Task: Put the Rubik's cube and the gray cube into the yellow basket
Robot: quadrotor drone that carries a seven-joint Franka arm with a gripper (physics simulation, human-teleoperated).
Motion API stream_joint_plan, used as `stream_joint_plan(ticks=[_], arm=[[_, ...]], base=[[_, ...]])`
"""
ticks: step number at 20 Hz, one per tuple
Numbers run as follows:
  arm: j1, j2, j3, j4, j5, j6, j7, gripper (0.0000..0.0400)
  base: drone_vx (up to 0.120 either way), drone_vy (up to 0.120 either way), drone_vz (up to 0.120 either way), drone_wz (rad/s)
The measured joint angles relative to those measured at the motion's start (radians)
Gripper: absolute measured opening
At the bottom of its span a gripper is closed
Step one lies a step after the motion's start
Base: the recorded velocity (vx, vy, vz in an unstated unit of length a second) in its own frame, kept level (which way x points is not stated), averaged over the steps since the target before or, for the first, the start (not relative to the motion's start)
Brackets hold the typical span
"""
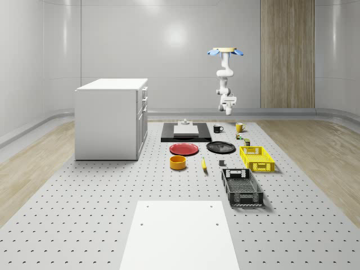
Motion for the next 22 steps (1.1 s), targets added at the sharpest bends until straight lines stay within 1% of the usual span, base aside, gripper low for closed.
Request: stream_joint_plan(ticks=[12, 22], arm=[[-0.002, -0.006, 0.006, -0.006, -0.007, 0.009, 0.001, 0.0400], [-0.011, -0.012, 0.032, -0.012, -0.044, 0.017, 0.005, 0.0400]], base=[[0.120, 0.120, 0.000, 0.000], [0.120, 0.004, 0.000, 0.000]])
